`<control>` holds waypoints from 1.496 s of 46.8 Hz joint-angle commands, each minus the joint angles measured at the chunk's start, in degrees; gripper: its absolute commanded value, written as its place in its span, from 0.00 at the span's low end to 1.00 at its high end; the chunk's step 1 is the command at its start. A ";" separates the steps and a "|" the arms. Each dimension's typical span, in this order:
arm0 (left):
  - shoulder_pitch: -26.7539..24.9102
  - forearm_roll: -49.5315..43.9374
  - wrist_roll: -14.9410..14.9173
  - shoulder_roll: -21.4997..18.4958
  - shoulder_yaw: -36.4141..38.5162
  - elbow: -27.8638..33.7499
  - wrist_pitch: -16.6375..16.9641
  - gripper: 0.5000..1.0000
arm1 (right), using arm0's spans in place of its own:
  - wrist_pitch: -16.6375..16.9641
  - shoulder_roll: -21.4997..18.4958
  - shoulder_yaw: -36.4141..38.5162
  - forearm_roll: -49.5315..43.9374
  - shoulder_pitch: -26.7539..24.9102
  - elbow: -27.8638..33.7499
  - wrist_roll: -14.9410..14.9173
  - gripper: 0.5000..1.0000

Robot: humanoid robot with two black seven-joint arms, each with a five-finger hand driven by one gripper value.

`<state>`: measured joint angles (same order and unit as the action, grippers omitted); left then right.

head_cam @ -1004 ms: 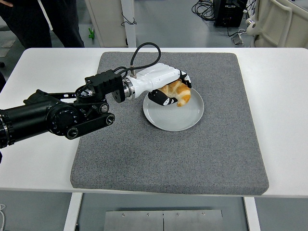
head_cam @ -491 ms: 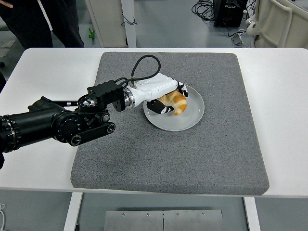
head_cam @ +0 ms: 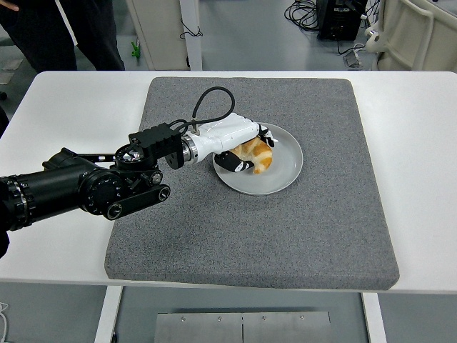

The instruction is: Place the bread on the plate

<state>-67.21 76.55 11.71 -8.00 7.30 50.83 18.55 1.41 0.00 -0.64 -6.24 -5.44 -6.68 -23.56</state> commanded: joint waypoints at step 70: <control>-1.87 -9.49 0.25 0.44 -2.03 1.55 -8.09 0.93 | 0.00 0.00 0.02 0.00 -0.01 0.00 0.00 1.00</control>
<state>-68.77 67.15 11.95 -7.05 5.39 52.39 10.50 1.41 0.00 -0.63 -6.24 -5.45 -6.68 -23.55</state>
